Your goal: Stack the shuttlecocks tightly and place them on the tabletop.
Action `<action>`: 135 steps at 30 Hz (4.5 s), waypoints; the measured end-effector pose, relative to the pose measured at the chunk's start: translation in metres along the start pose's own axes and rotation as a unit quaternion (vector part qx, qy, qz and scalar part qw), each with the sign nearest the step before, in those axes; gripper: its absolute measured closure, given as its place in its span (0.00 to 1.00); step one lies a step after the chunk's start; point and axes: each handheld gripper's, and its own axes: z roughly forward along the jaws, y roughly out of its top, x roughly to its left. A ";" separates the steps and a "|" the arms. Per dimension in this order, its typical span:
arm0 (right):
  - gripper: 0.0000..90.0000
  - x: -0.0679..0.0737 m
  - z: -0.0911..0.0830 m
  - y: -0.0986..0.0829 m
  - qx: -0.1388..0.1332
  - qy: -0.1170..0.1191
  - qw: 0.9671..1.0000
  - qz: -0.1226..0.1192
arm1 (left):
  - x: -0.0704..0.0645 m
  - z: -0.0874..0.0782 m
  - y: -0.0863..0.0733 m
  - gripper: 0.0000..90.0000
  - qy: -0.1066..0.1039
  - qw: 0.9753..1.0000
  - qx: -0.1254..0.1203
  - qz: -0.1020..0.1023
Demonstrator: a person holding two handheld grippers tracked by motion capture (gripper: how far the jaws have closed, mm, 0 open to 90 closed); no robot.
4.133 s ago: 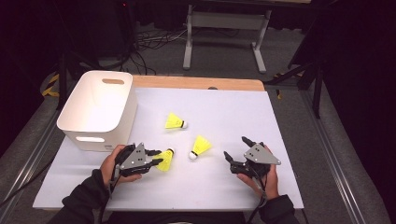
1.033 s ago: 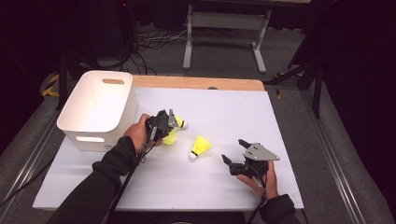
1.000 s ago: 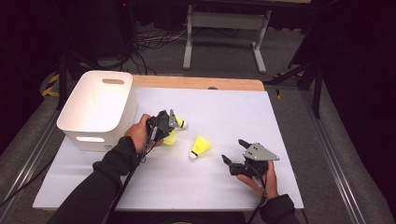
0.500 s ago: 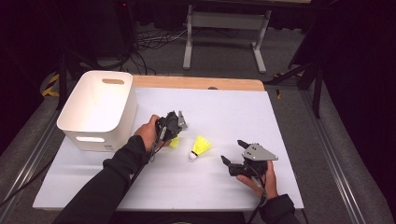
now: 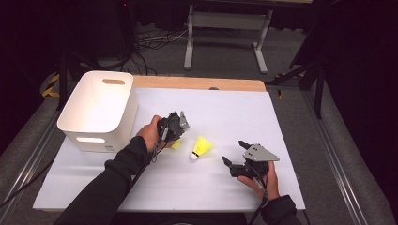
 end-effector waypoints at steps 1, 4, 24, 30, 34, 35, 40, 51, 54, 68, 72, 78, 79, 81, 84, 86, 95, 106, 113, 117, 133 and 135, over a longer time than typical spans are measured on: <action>0.20 0.000 0.000 0.000 0.000 0.000 1.000 0.000 | 0.001 -0.001 0.000 0.85 0.001 1.000 -0.002 0.002; 0.20 0.000 0.000 0.000 -0.001 -0.001 1.000 0.000 | 0.000 -0.005 0.000 0.83 0.001 1.000 -0.010 -0.001; 0.20 0.000 -0.001 0.000 -0.001 -0.004 1.000 -0.002 | 0.003 -0.037 -0.007 0.78 0.017 0.998 -0.054 -0.009; 0.20 0.000 -0.001 0.001 -0.002 -0.005 1.000 -0.002 | -0.003 -0.067 -0.021 0.77 0.031 0.994 -0.105 -0.005; 0.20 0.000 -0.001 0.001 -0.002 -0.007 1.000 -0.004 | -0.007 -0.081 -0.032 0.76 0.039 0.991 -0.127 -0.007; 0.20 0.001 -0.001 0.001 -0.001 -0.008 1.000 -0.004 | -0.009 -0.086 -0.037 0.76 0.040 0.990 -0.136 -0.005; 0.20 0.001 -0.001 0.002 -0.001 -0.011 1.000 -0.006 | -0.016 -0.099 -0.055 0.74 0.044 0.985 -0.168 -0.006; 0.20 0.002 -0.004 0.005 -0.004 -0.015 1.000 -0.011 | -0.035 -0.110 -0.100 0.70 0.050 0.974 -0.222 -0.007; 0.20 0.002 -0.004 0.005 -0.004 -0.017 1.000 -0.010 | -0.040 -0.112 -0.107 0.69 0.048 0.971 -0.232 -0.002; 0.20 0.002 -0.006 0.006 -0.007 -0.022 1.000 -0.017 | -0.048 -0.114 -0.142 0.53 0.057 0.962 -0.266 -0.005; 0.20 0.003 -0.006 0.007 -0.008 -0.022 1.000 -0.017 | -0.050 -0.113 -0.153 0.46 0.060 0.963 -0.264 -0.012; 0.20 0.004 -0.006 0.007 -0.008 -0.021 1.000 -0.019 | -0.050 -0.114 -0.166 0.42 0.061 0.963 -0.262 -0.021; 0.20 0.004 -0.006 0.007 -0.008 -0.021 1.000 -0.019 | -0.050 -0.114 -0.168 0.41 0.059 0.964 -0.260 -0.023; 0.19 0.004 -0.006 0.007 -0.007 -0.022 1.000 -0.018 | -0.050 -0.113 -0.172 0.38 0.060 0.963 -0.260 -0.027; 0.19 0.004 -0.005 0.007 -0.006 -0.022 1.000 -0.017 | -0.052 -0.114 -0.180 0.36 0.054 0.963 -0.261 -0.031; 0.19 0.004 -0.005 0.007 -0.005 -0.021 1.000 -0.016 | -0.052 -0.113 -0.186 0.35 0.051 0.965 -0.257 -0.033; 0.18 0.005 -0.004 0.007 -0.004 -0.019 1.000 -0.018 | -0.054 -0.114 -0.202 0.24 0.046 0.963 -0.257 -0.058; 0.18 0.006 -0.004 0.008 -0.004 -0.010 1.000 -0.019 | -0.051 -0.121 -0.230 0.15 0.045 0.957 -0.268 -0.104; 0.18 0.009 -0.006 0.012 -0.011 0.000 1.000 -0.022 | -0.050 -0.126 -0.244 0.11 0.041 0.954 -0.271 -0.119; 0.18 0.010 -0.007 0.017 -0.015 0.007 1.000 -0.021 | -0.049 -0.127 -0.248 0.09 0.041 0.953 -0.272 -0.128; 0.24 0.021 0.027 0.098 0.027 0.062 0.997 -0.048 | -0.050 -0.128 -0.249 0.09 0.042 0.951 -0.278 -0.132; 0.24 0.021 0.032 0.105 0.037 0.064 0.996 -0.050 | -0.050 -0.128 -0.249 0.09 0.042 0.950 -0.281 -0.133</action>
